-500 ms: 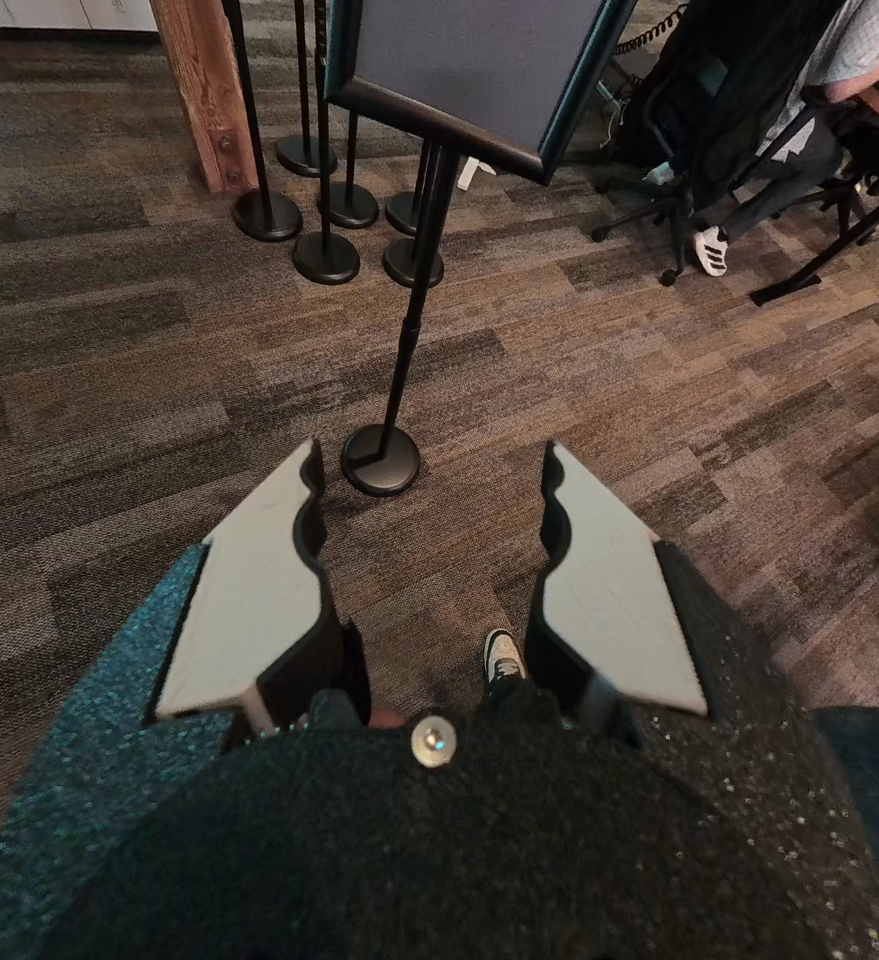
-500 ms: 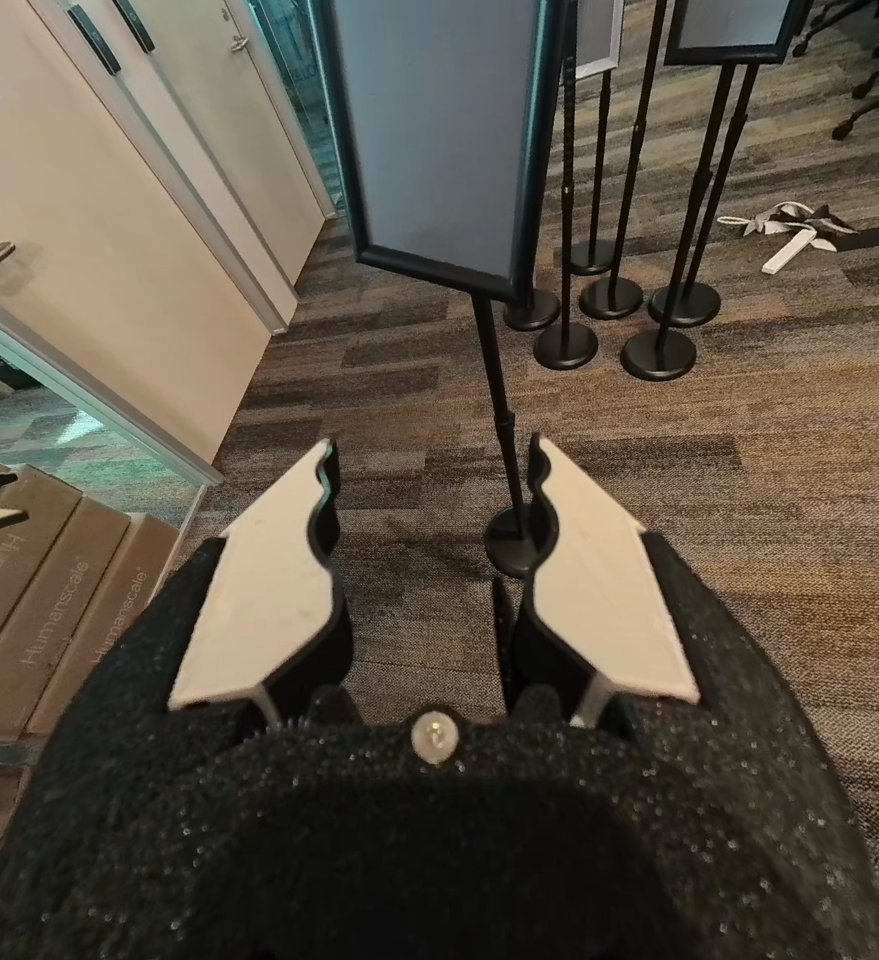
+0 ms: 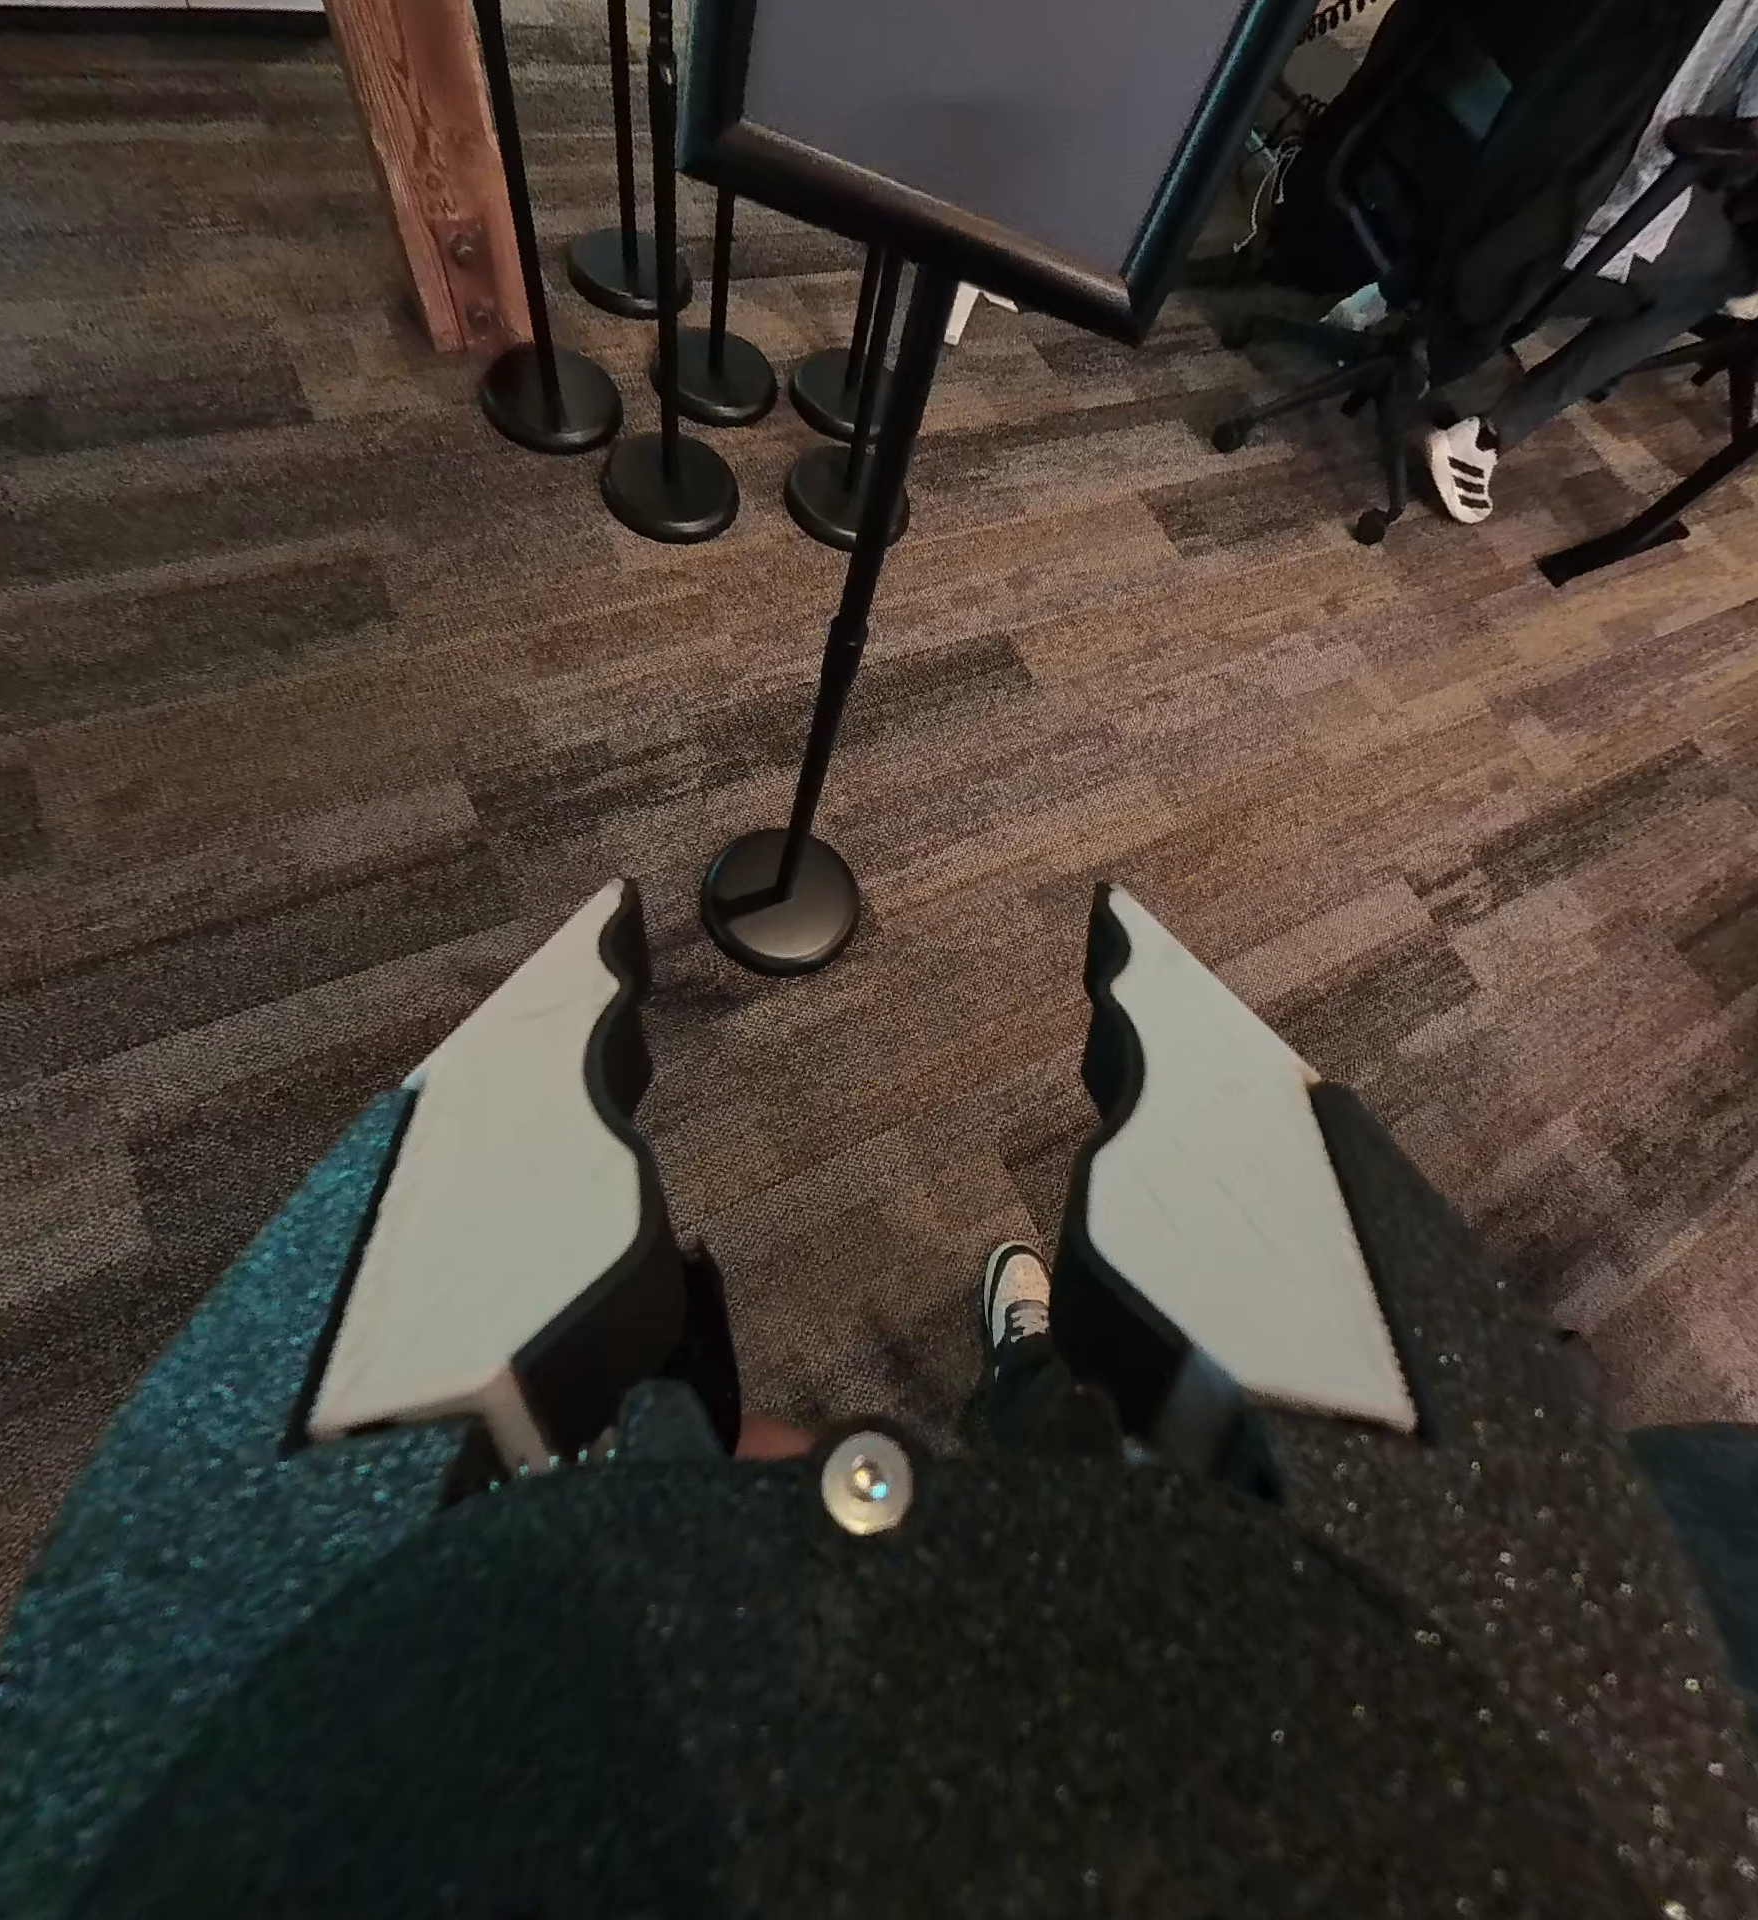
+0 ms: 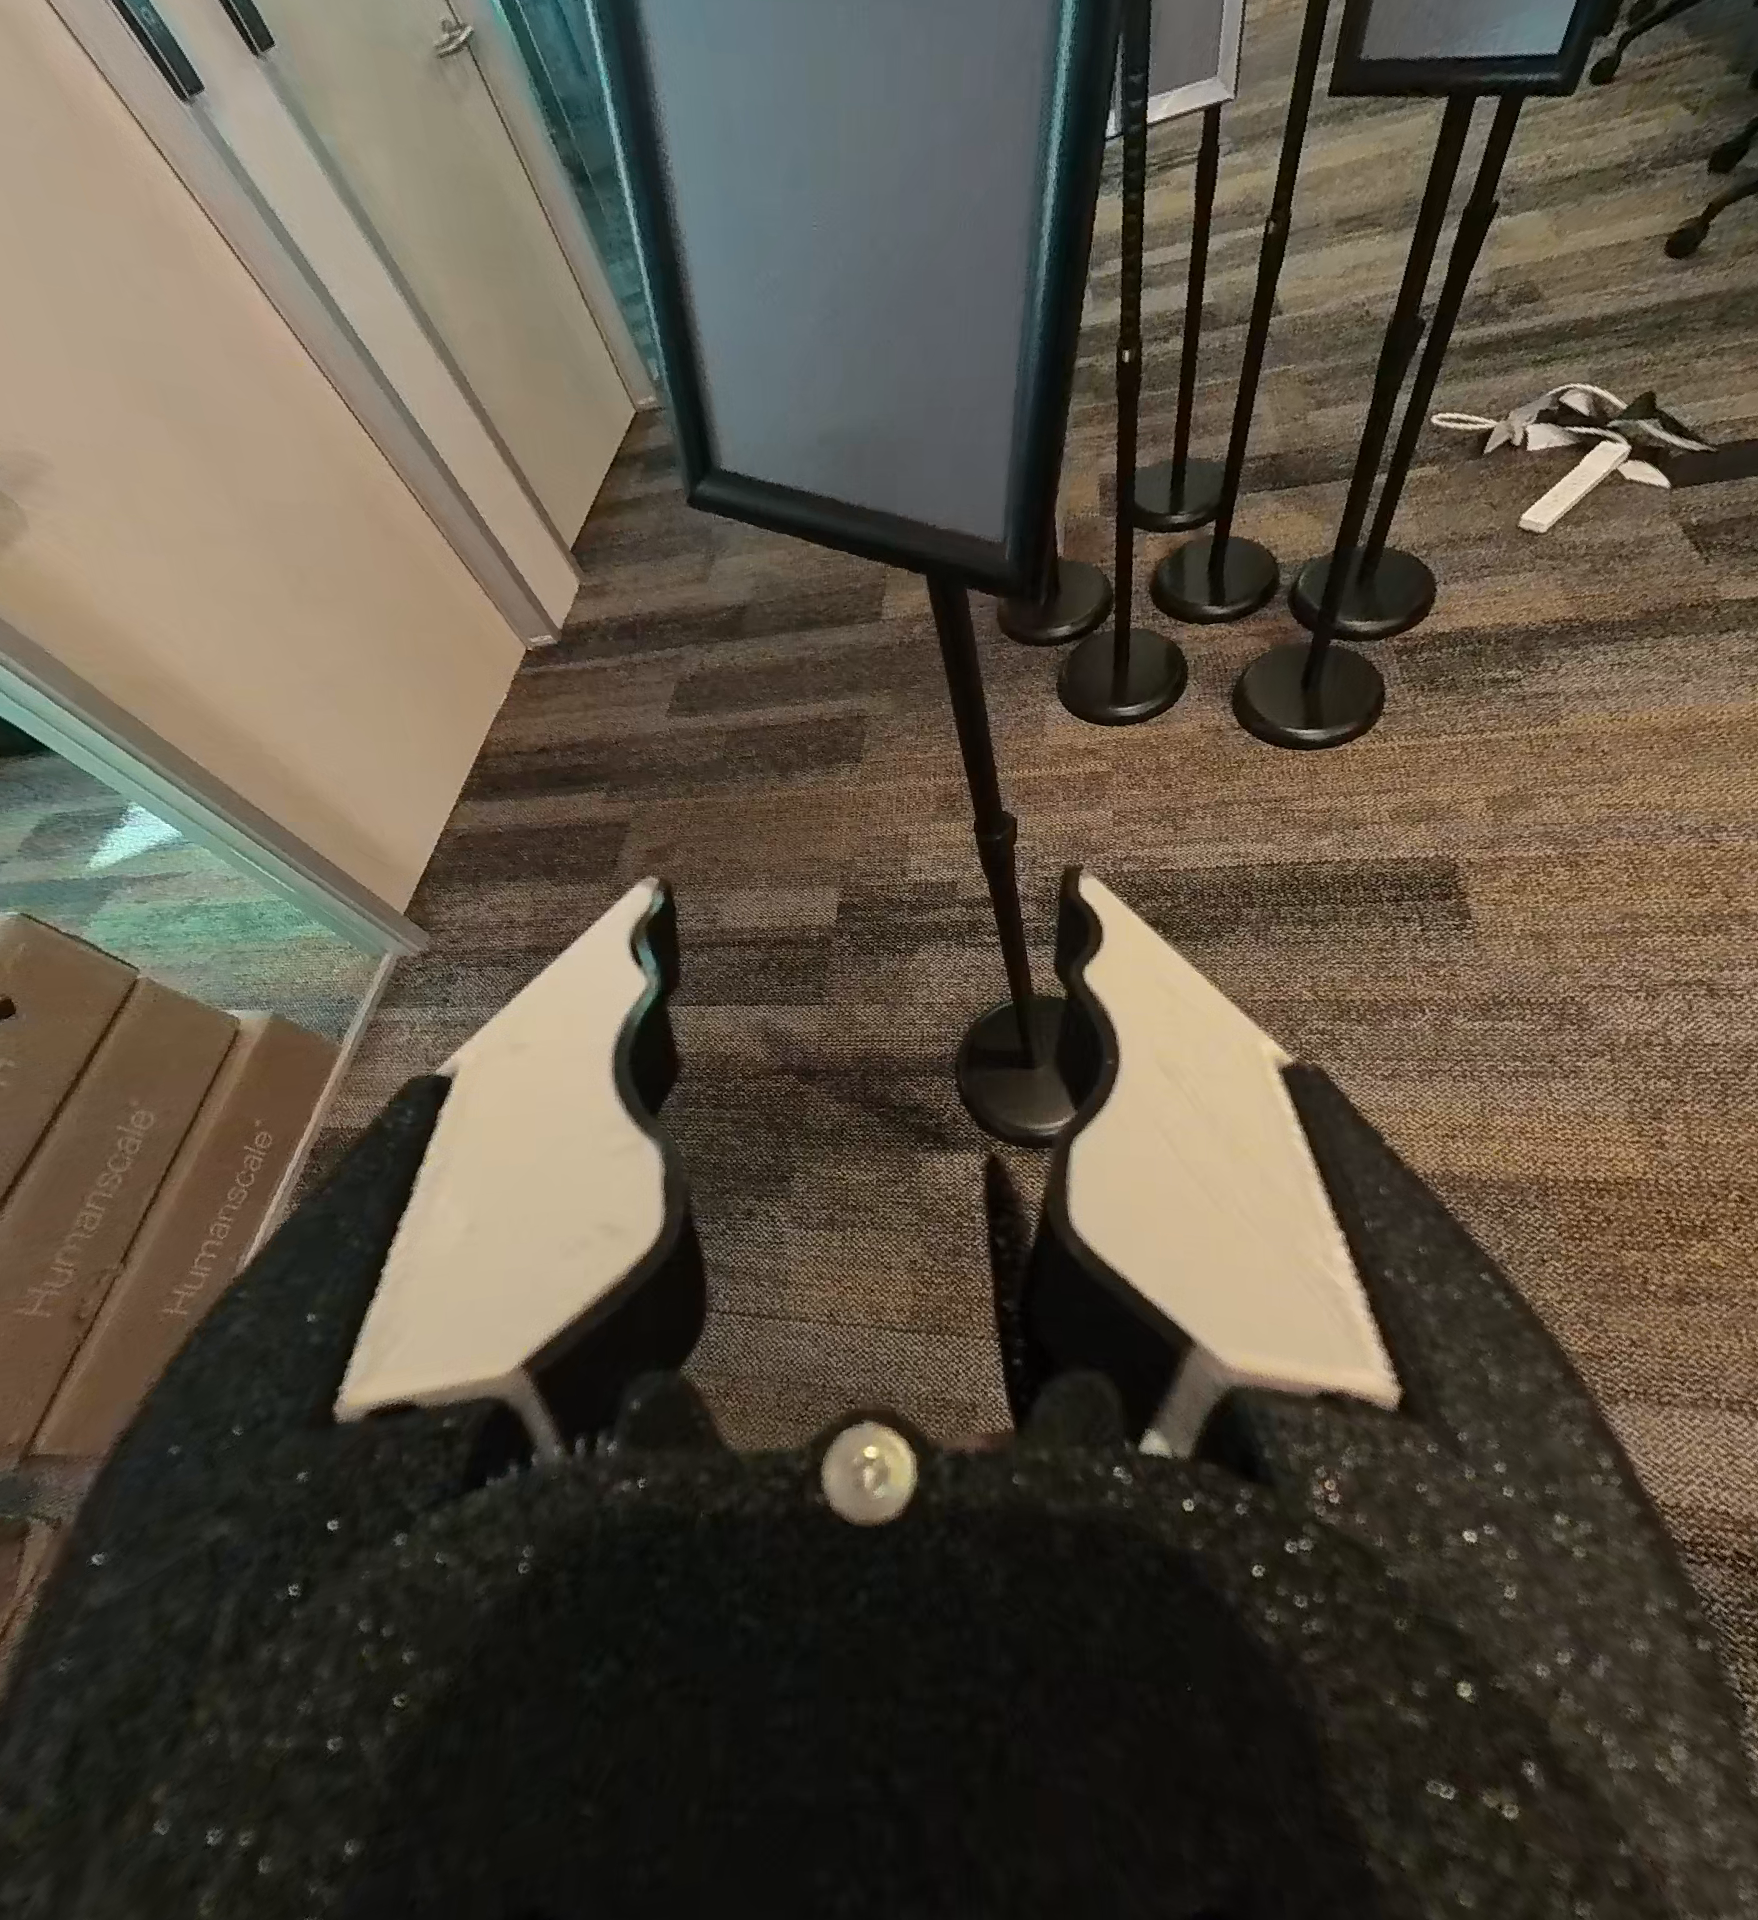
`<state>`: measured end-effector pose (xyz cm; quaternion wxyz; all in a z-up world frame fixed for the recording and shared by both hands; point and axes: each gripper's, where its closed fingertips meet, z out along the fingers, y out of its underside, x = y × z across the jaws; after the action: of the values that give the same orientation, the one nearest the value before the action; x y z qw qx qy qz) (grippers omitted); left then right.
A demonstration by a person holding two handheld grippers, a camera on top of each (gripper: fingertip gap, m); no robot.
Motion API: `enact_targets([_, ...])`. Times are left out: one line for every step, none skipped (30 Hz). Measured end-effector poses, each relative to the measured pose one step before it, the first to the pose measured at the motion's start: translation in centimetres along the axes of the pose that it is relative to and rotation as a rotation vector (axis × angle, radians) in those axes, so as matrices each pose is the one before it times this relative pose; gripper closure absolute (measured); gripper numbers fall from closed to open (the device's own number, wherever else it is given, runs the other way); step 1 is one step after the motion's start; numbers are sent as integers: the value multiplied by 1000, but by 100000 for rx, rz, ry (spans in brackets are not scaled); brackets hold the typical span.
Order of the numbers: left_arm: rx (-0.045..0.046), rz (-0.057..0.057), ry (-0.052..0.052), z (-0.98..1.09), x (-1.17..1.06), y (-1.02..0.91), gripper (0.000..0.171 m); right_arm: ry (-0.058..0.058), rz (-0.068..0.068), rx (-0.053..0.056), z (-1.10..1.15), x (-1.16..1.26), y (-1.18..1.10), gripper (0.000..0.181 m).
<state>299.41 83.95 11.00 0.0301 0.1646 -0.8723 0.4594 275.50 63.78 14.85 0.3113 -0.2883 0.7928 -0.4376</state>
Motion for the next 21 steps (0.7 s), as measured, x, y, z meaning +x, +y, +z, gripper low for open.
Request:
enact_targets([221,-320,-14,36,-8,-129,87,-7,-57,-62,90,51,-50,108])
enact_targets([307,-272,-35,18,1,-132,87,-73,28,148,107,22,-77,108])
enact_targets([340,-194,-214,-18,-37,-124,87,5,124,-27,126,24,-21,109])
enact_targets([306,-244,-257,-45,-71,-97,87,-44,238,-337,153,2,23,109])
enact_targets([178,-452,-75,-31,-63,-41,87,-145,244,-396,169,-47,19,109])
enact_targets([-74,-640,26,-36,-82,9,87,-72,184,-196,158,-71,-32,109])
enact_targets([-294,-647,-43,-30,-136,50,87,78,68,5,118,-84,-79,109])
enact_targets([-331,-495,27,-31,-146,51,87,192,-33,162,95,-103,-95,109])
enact_targets([-67,-270,374,-39,-124,4,87,211,-7,127,86,-114,-72,109])
enact_targets([230,-54,406,-74,-145,-53,87,98,162,90,53,-151,-50,109])
enact_targets([9,162,-3,-72,-231,-39,87,119,322,96,32,-163,-15,109])
enact_targets([-234,332,-194,-84,-283,-25,87,137,266,161,6,-165,-6,109])
enact_targets([-99,315,-101,-110,-293,-75,87,264,134,271,-26,-152,-21,109])
enact_targets([188,177,143,-142,-280,-135,87,410,75,317,-63,-146,-14,109])
enact_targets([311,48,203,-174,-283,-167,87,415,198,257,-87,-142,-11,109])
enact_targets([301,63,200,-187,-294,-172,87,302,327,328,-105,-147,-16,109])
enact_targets([253,161,166,-194,-310,-153,87,330,299,449,-136,-154,-33,109])
enact_targets([204,249,33,-189,-311,-120,87,387,189,430,-147,-136,-16,109])
enact_targets([205,273,-74,-186,-335,-99,87,391,102,267,-132,-134,30,110])
enact_targets([50,224,14,-163,-300,-32,87,323,151,163,-151,-130,56,109])
enact_targets([-183,175,157,-131,-275,42,87,444,209,247,-157,-105,69,109])
